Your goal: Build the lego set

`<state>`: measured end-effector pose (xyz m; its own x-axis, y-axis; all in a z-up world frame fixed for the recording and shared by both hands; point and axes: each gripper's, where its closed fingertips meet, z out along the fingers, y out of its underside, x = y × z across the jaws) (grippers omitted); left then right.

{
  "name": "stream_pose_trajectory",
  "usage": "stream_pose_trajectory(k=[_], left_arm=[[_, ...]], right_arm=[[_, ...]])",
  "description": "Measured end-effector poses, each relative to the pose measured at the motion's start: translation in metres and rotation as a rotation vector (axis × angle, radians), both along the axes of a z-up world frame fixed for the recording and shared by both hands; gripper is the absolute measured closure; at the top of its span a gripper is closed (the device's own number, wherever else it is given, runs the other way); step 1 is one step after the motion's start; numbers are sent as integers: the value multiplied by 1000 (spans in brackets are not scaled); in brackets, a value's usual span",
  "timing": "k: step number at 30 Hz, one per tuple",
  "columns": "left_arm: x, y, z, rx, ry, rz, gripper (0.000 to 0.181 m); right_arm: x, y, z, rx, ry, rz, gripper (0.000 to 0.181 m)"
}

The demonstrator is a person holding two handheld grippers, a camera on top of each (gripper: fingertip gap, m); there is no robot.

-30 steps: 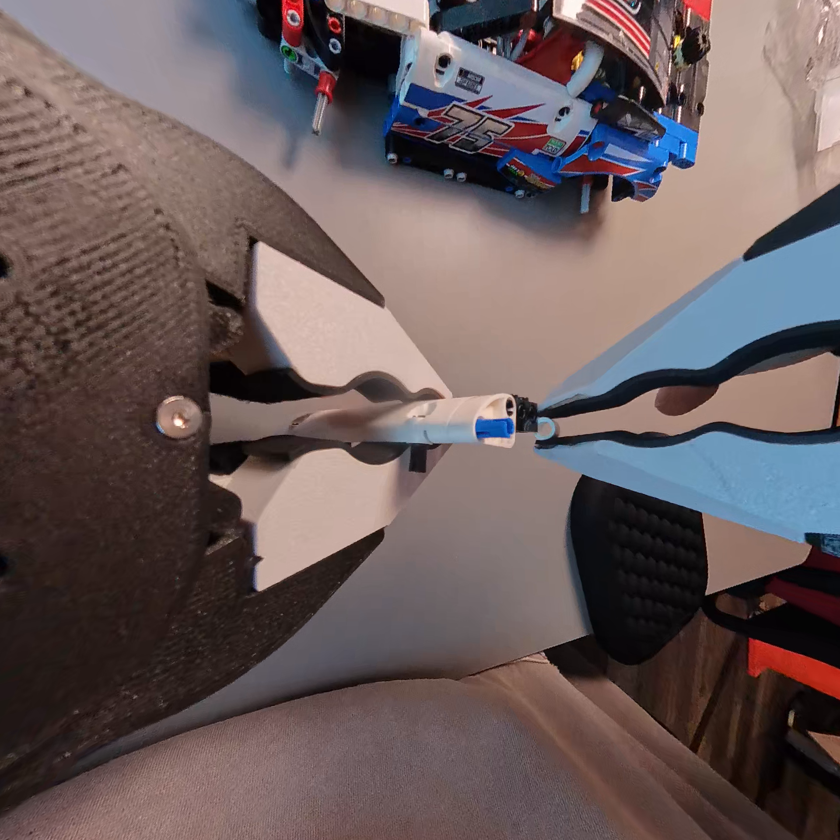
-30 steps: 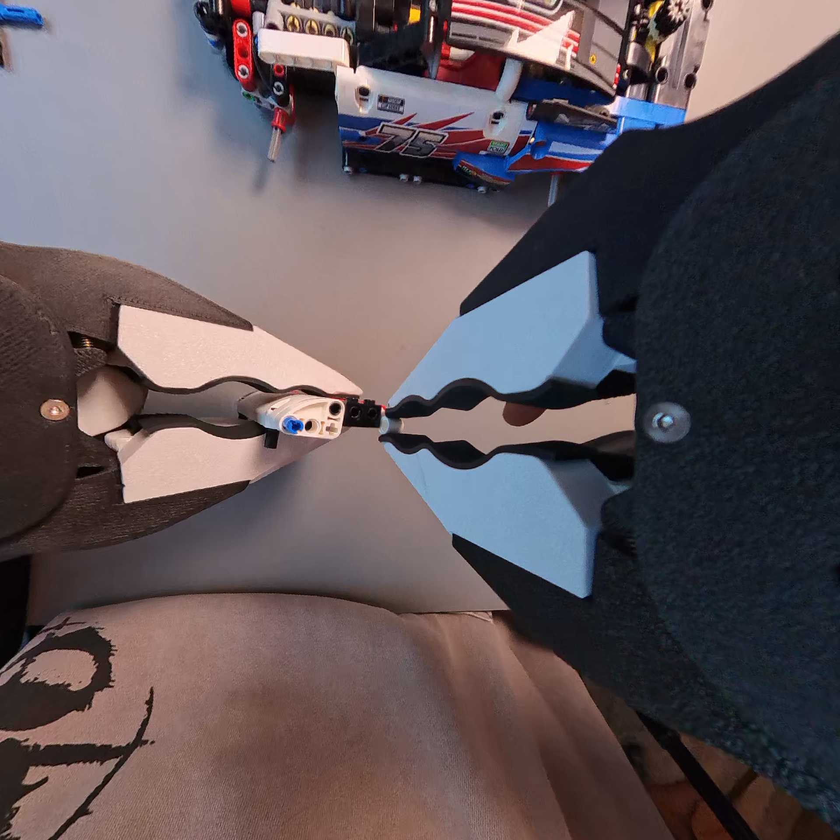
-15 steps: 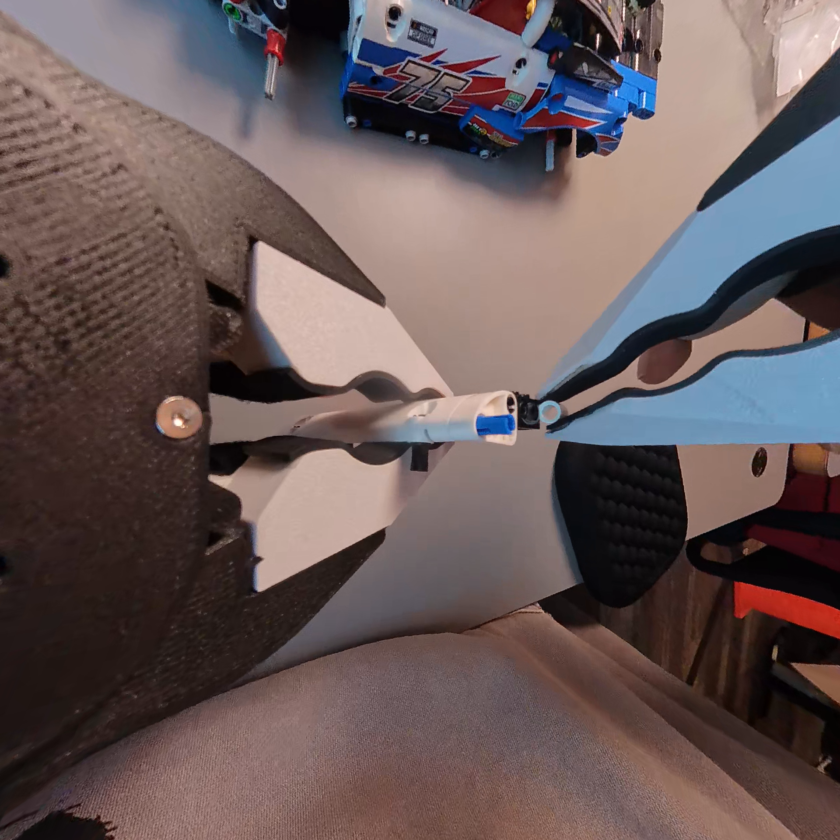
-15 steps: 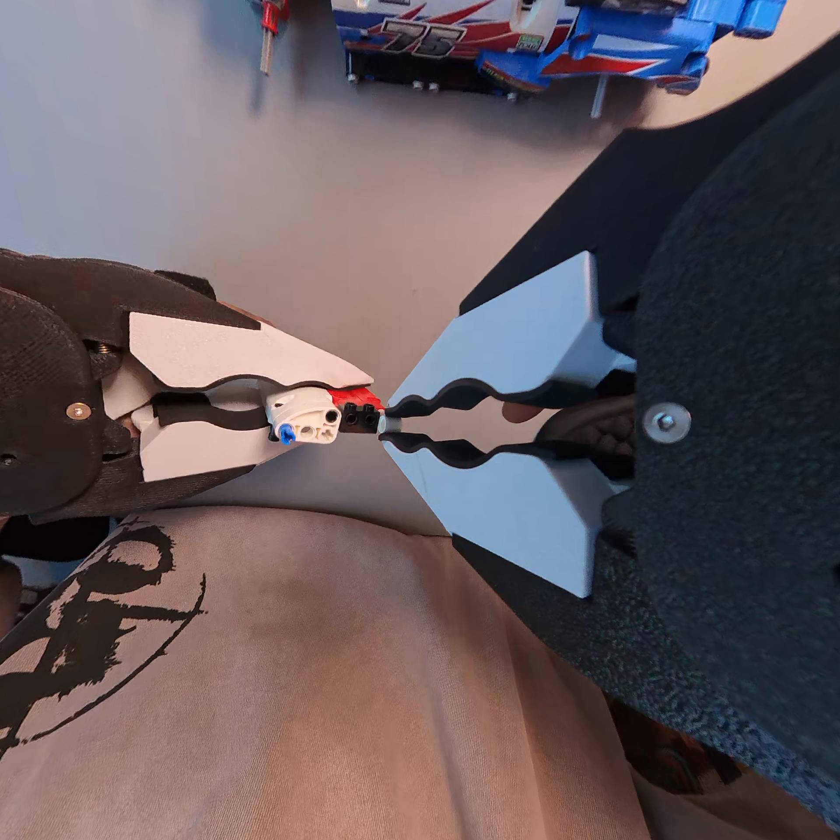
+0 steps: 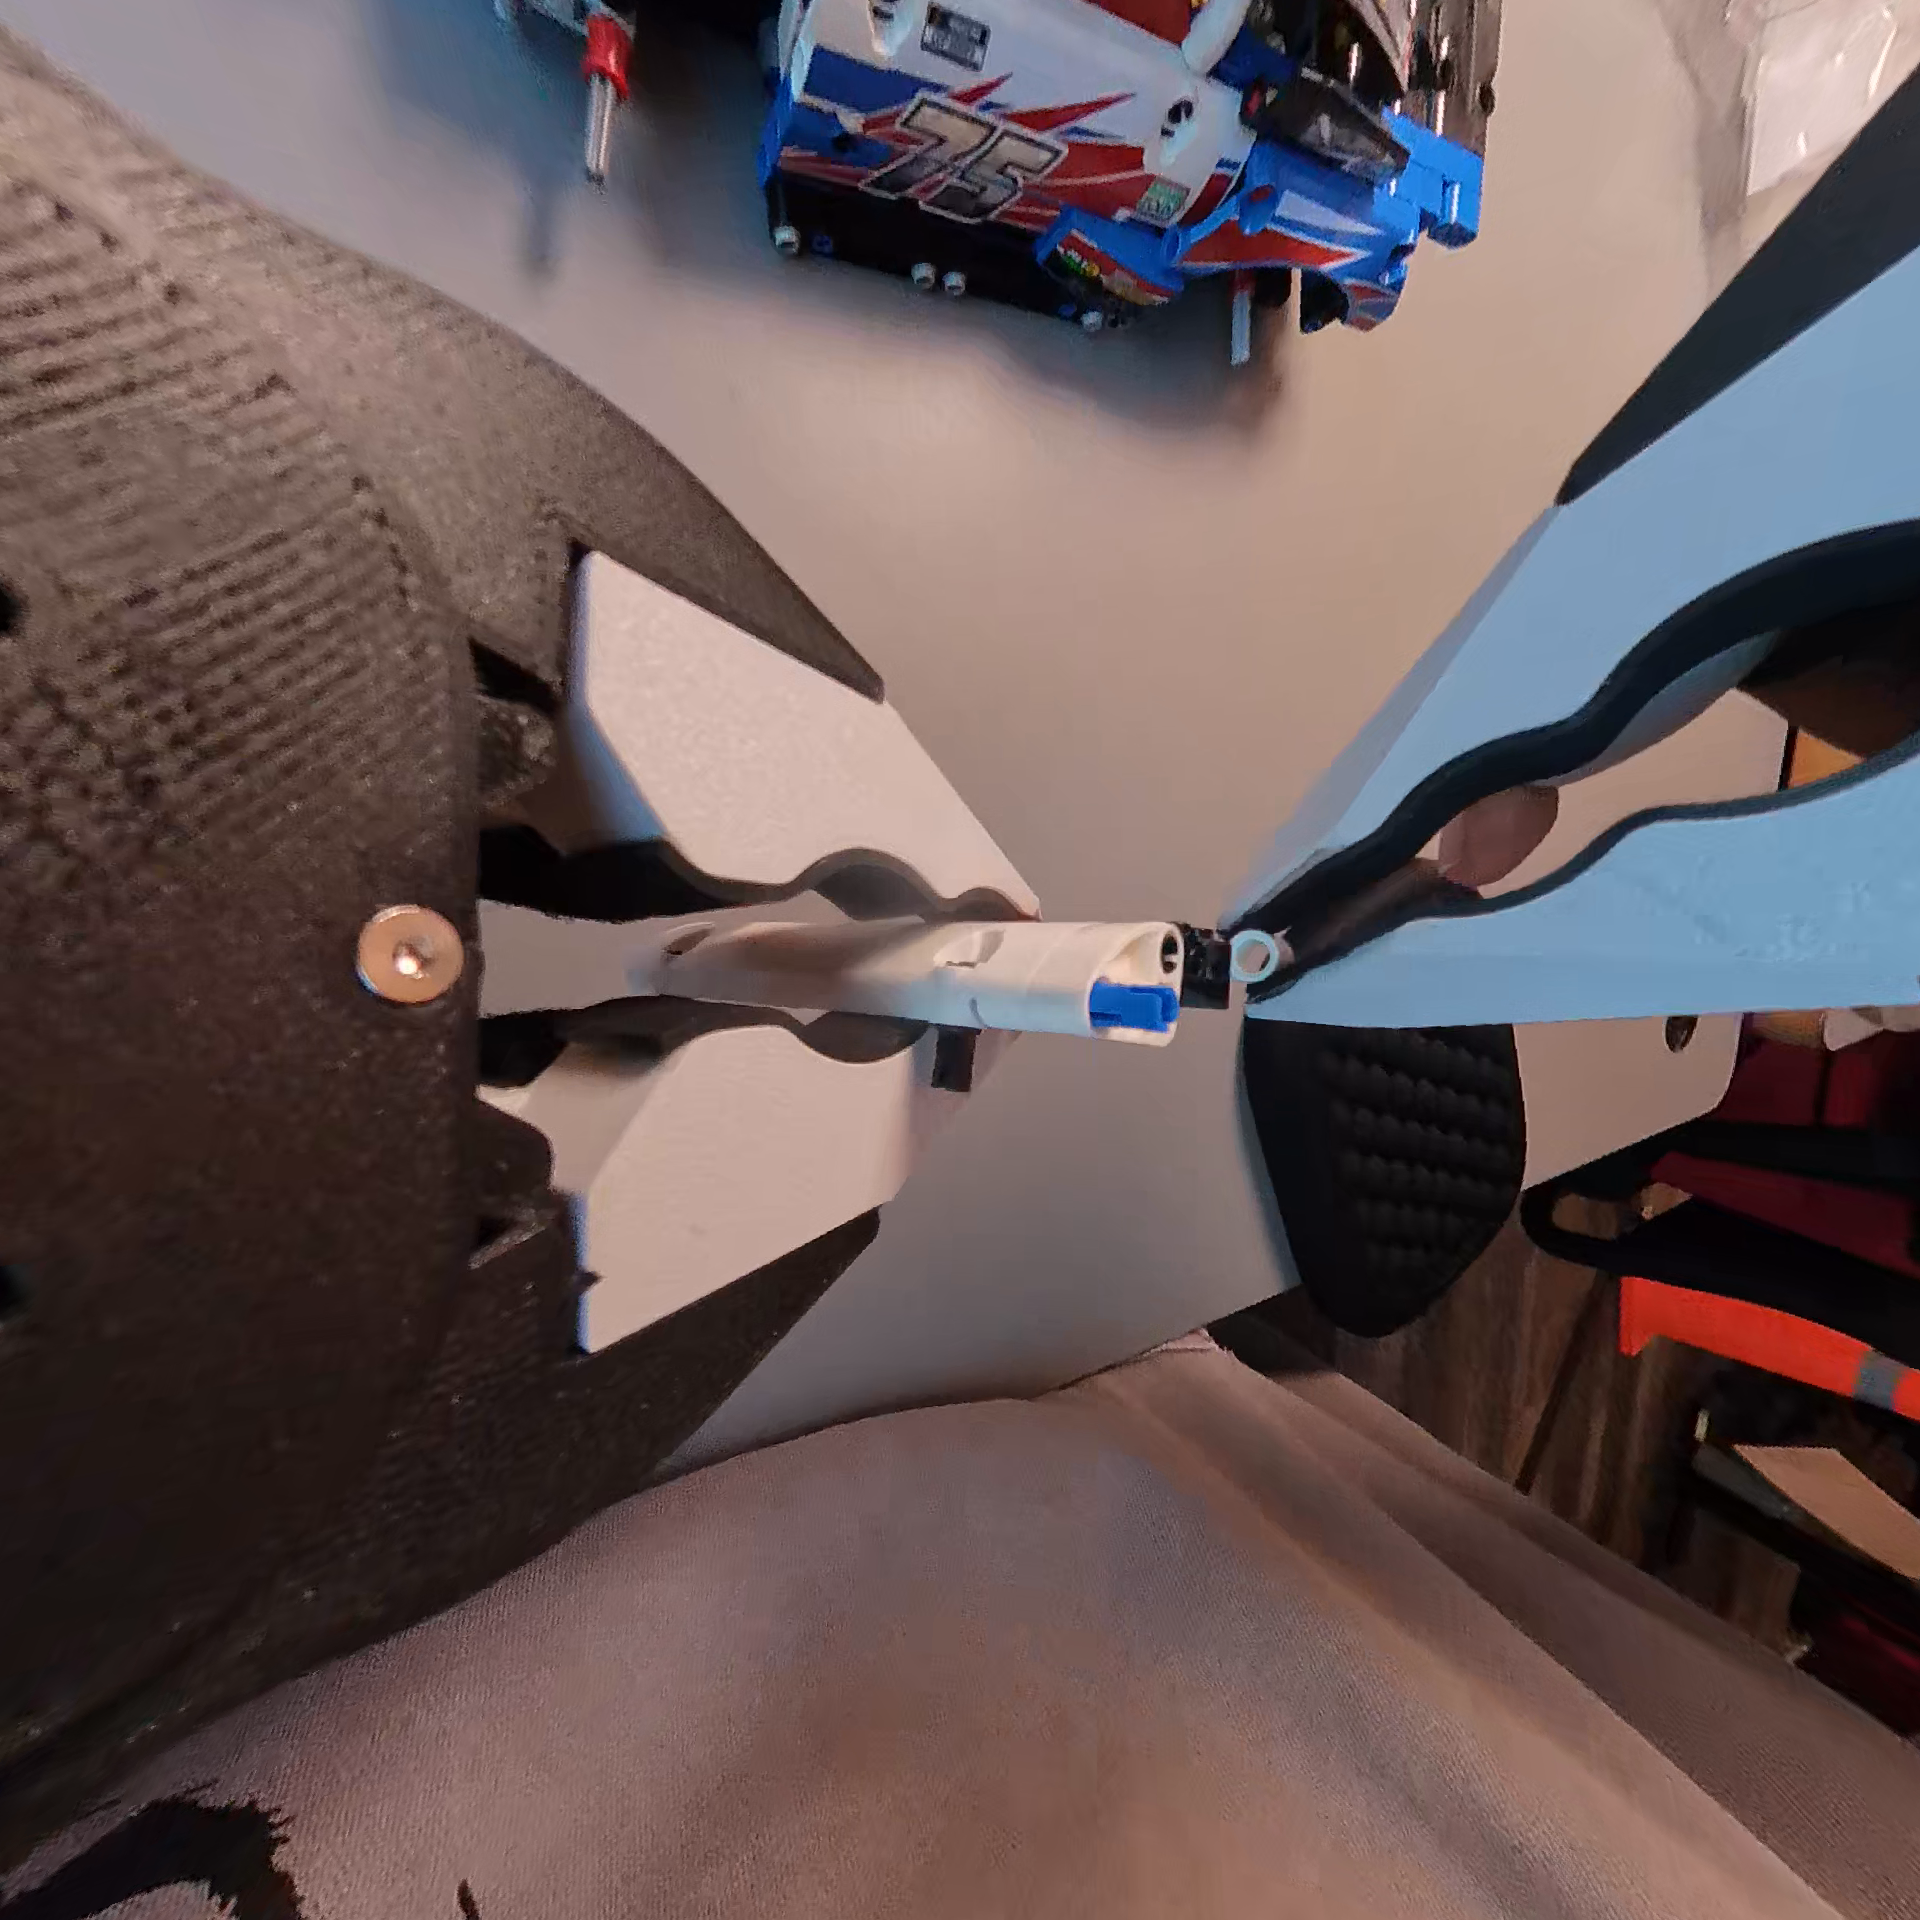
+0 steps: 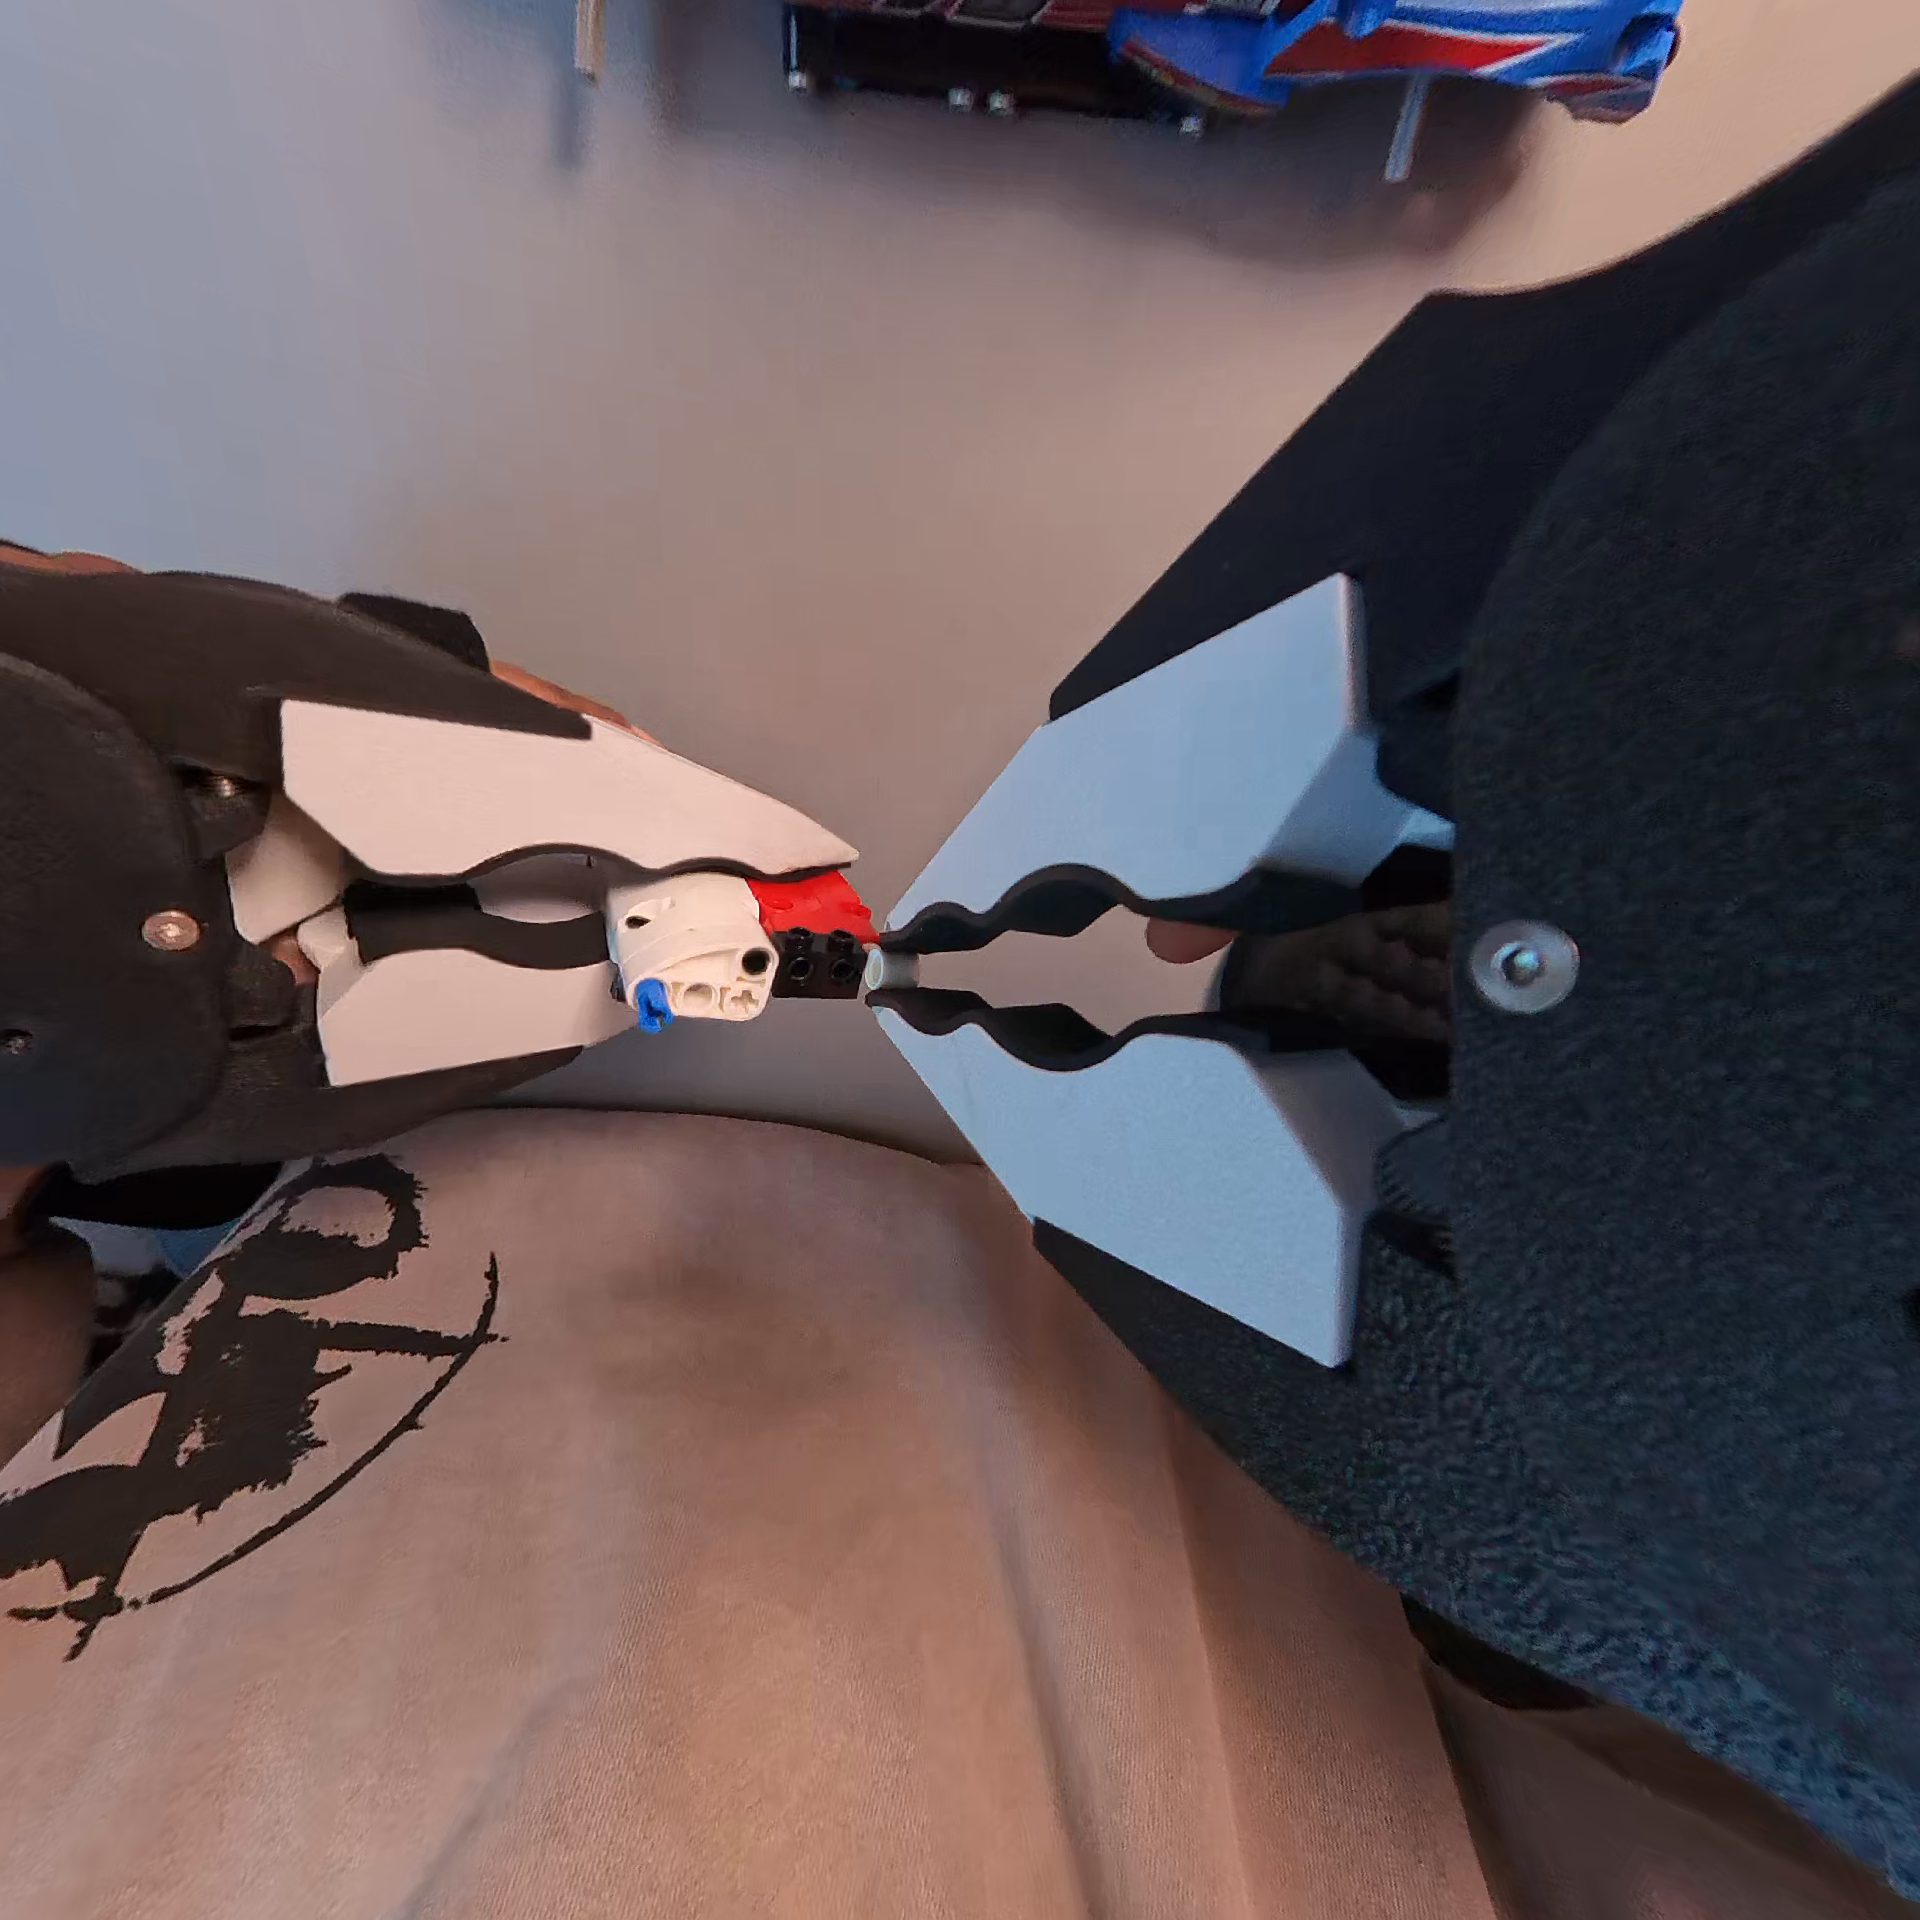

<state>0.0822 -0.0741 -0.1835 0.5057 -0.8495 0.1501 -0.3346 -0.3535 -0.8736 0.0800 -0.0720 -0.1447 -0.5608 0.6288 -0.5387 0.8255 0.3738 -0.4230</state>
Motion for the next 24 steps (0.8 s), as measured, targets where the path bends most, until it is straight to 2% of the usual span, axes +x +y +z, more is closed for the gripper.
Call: stream_pose_trajectory(k=[8, 13, 21, 24], left_arm=[[8, -8, 1, -128, -128, -33, 177], [11, -8, 4, -152, -159, -36, 177], [3, 0, 10, -309, -319, 30, 177], [5, 0, 7, -350, -338, 32, 177]], right_arm=[[2, 0, -7, 145, 8, 55, 178], [5, -6, -3, 88, -2, 49, 178], [-10, 11, 2, 299, 177, 22, 177], [-8, 12, -2, 346, 170, 42, 177]])
